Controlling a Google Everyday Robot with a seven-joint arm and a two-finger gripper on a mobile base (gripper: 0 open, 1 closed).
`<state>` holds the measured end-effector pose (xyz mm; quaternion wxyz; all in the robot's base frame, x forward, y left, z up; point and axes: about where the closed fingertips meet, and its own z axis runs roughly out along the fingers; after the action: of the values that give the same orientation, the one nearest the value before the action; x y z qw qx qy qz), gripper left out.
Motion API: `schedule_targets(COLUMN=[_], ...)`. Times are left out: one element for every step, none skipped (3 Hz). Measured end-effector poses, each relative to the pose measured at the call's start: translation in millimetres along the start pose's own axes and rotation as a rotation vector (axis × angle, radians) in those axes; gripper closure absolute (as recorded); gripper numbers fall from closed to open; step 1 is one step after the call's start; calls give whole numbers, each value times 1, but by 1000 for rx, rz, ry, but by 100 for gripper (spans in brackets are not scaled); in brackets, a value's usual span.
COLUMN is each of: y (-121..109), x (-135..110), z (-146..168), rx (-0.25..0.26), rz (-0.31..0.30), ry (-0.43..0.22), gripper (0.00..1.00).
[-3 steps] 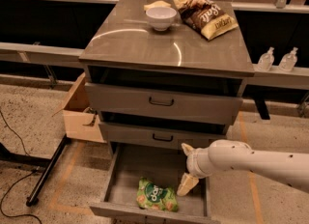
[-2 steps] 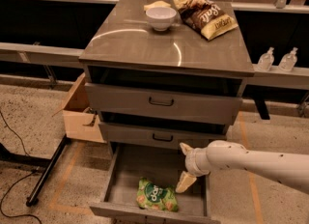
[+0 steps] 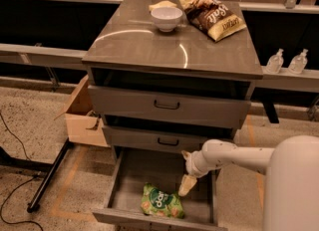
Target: Pick green rice chip bag from bottom drawer and place on counter
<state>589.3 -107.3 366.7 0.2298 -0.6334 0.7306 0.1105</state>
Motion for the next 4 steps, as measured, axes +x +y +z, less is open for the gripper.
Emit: schedule_targets(y=[2,2,3,5], x=[14,16,23,38], z=[32,37,50,73], rx=[-51,-57,-64,-92], rz=[9,10,23,50], ry=[42,46,60,79], gripper=[0,0,0,0])
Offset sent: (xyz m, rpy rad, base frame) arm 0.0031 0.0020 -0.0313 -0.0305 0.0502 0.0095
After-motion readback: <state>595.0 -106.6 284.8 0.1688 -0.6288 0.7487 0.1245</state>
